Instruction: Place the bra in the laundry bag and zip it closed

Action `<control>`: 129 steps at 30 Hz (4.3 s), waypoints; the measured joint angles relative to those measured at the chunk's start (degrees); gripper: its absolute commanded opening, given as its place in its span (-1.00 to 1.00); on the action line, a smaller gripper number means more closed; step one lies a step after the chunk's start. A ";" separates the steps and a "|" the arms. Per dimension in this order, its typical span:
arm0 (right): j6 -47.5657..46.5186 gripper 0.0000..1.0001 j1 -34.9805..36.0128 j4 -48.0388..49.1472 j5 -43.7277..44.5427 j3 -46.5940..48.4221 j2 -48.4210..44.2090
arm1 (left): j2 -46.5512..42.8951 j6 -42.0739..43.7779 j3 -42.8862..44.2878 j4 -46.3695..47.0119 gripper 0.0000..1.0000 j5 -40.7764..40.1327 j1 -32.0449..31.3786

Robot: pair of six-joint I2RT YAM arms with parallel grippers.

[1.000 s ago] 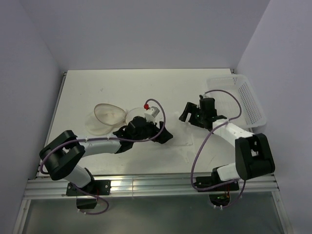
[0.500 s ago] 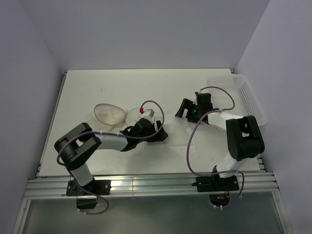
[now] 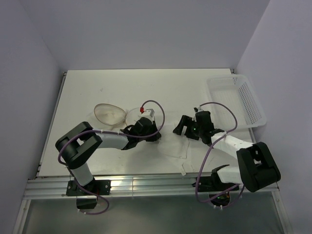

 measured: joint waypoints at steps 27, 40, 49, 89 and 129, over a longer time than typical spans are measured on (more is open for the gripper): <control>-0.44 0.65 -2.69 8.31 -17.29 0.59 7.45 | 0.76 7.45 -2.10 5.81 -0.99 2.62 -0.13; 4.52 0.99 -2.47 13.22 -23.82 -2.82 3.56 | 2.14 8.04 -2.05 7.10 -1.00 1.46 -0.31; 3.02 0.93 -2.43 11.47 -22.69 -2.95 1.46 | 2.14 8.17 -2.05 7.23 -1.00 0.13 -1.25; 11.06 -1.00 5.05 15.52 -5.38 8.31 -17.88 | -31.91 11.32 14.29 -37.29 0.22 -17.33 35.30; 19.15 -1.00 22.14 41.79 12.17 24.50 4.90 | -36.85 0.04 -1.79 -22.75 -1.00 11.61 33.99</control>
